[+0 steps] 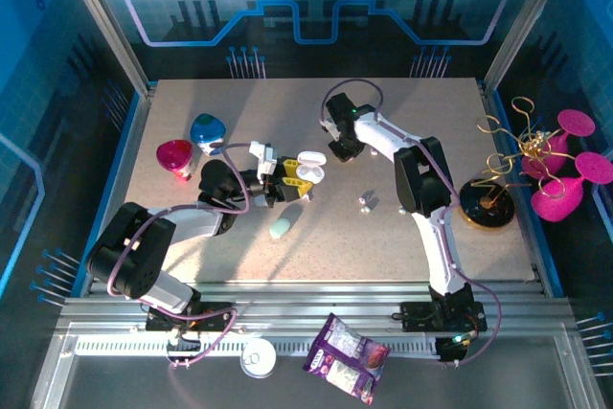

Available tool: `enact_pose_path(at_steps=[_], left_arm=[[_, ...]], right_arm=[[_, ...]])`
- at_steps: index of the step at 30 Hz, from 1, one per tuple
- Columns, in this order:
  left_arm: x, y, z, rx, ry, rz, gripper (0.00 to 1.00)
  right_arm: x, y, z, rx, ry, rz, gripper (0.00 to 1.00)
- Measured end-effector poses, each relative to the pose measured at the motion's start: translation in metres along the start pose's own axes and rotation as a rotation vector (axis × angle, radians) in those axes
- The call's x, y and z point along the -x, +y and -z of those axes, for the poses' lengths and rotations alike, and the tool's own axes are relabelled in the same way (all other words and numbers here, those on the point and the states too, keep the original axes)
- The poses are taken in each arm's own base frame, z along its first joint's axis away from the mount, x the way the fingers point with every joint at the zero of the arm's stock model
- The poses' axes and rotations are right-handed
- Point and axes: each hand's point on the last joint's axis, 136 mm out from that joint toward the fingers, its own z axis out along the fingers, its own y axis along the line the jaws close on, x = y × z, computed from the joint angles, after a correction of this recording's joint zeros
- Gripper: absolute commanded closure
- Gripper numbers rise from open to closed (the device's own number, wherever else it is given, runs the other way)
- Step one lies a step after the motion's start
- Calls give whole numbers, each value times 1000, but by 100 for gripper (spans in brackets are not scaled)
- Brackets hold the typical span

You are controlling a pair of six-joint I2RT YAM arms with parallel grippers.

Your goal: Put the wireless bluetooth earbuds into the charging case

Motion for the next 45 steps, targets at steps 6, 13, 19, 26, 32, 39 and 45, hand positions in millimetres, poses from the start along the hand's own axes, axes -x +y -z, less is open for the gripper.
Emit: enact_pose_path(at_steps=[6, 13, 19, 26, 32, 39, 45], left_arm=[[0, 0, 0, 0, 0, 0, 66], [0, -1, 0, -6, 3, 0, 66], [0, -1, 0, -7, 3, 0, 66], [0, -1, 0, -7, 3, 0, 66], [0, -1, 0, -7, 2, -1, 66], [-1, -9, 4, -7, 2, -2, 66], [-5, -11, 6, -5, 8, 5, 66]], right_arm=[[-5, 4, 2, 42, -4, -6, 70], [-5, 6, 2, 63, -7, -3, 79], [-6, 6, 3, 67, -5, 1, 84], [-19, 12, 9, 103, 1, -30, 84], [-49, 29, 36, 177, -11, -127, 82], [-84, 66, 54, 210, -20, -251, 82], [-92, 94, 53, 196, -3, -300, 82]])
